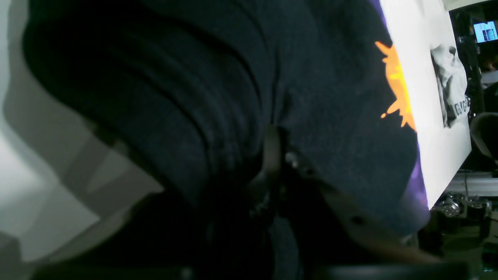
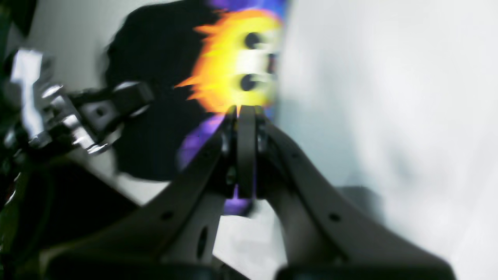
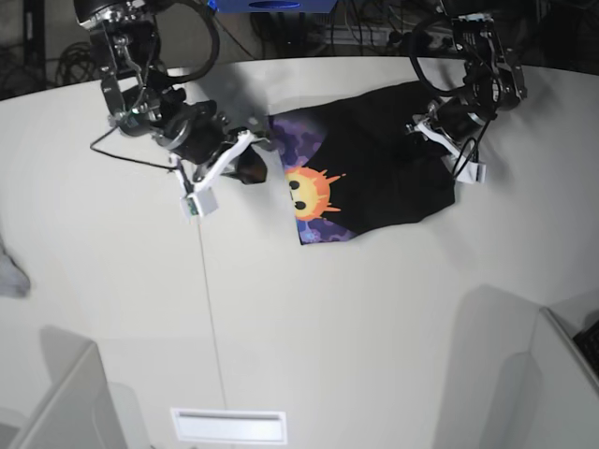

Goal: Fold the T-shirt properly
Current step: 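Grasp the folded bundle with both grippers and lift it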

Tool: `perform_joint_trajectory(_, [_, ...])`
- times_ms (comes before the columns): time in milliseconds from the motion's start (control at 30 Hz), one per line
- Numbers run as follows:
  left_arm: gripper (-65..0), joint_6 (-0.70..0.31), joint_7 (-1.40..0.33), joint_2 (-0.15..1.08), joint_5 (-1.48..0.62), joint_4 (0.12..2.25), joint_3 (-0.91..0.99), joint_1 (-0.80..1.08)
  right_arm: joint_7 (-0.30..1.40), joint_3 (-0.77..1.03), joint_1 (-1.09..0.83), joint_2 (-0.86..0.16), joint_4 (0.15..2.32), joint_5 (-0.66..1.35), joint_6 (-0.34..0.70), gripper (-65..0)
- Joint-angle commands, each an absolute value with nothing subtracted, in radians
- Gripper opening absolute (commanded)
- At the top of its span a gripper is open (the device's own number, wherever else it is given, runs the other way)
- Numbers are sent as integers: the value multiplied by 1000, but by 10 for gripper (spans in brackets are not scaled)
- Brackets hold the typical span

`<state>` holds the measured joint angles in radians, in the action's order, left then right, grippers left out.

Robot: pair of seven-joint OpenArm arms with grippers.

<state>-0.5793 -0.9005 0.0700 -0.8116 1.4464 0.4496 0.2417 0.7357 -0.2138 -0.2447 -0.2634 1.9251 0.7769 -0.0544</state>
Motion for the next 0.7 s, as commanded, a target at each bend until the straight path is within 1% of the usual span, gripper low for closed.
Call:
perform_joint_trajectory(0, [-650,-547,-937,94,-759,1454,427,243,719,-183,-249,-268,1946,785,-47,-650])
perform_joint_trajectory(100, [-650,-456,-932,137,-759,1457,344,231,719,-113,-277,-268,1946,785,-47,-650])
perform_joint_trajectory(167, [-650,-417,-932,166,-759,1455,283,213,719,-56,-300,-269,1946,785,-45,-650])
perform_joint_trajectory(267, [-650,-390,-932,214,-759,1457,206,189,719,16,-334,-268,1946,785,-19,-650])
perform_joint_trajectory(400, [-650,-361,-937,246,-759,1455,136,150,719,111,-377,-263,1946,786,82,-650])
perform_joint_trajectory(467, [-650,-341,-937,263,-759,1455,99,128,719,171,-403,-245,1946,786,119,-650])
perform_joint_trajectory(567, [-650,-340,-937,288,-759,1452,30,87,722,262,-433,-208,1943,786,136,-650])
perform_joint_trajectory(667, [-650,-303,-937,308,-759,1455,-62,38,727,328,-455,-200,1942,786,136,-650])
